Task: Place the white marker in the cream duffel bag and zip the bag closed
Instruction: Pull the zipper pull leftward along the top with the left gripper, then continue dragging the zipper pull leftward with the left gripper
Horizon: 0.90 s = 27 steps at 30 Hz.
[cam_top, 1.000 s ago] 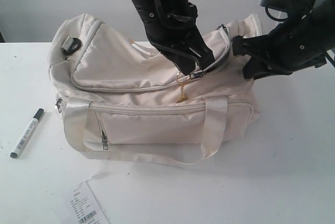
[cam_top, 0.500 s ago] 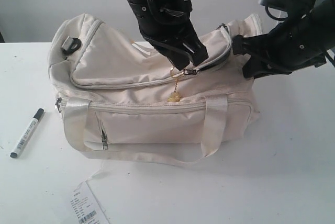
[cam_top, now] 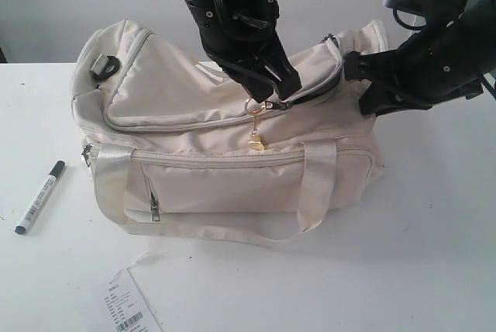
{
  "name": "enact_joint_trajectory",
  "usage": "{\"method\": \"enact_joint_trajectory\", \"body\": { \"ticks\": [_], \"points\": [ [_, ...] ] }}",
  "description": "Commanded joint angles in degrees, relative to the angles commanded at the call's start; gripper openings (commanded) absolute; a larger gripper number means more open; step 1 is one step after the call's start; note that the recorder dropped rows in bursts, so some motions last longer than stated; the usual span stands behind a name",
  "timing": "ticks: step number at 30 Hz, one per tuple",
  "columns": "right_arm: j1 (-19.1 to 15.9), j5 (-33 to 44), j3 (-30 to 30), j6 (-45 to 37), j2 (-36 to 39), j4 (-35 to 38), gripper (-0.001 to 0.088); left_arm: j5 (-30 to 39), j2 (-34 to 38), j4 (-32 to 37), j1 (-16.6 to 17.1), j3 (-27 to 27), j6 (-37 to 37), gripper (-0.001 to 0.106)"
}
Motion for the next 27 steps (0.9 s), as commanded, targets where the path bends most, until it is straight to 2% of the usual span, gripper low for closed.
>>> {"method": "enact_joint_trajectory", "body": {
  "ticks": [16, 27],
  "points": [
    [0.0, -0.3, 0.0, 0.0, 0.0, -0.1, 0.0, 0.0, -1.9, -0.5, 0.0, 0.0, -0.3, 0.0],
    [0.0, -0.2, 0.0, 0.4, 0.0, -0.1, 0.0, 0.0, -2.1, 1.6, 0.0, 5.1, 0.2, 0.0]
  ]
}}
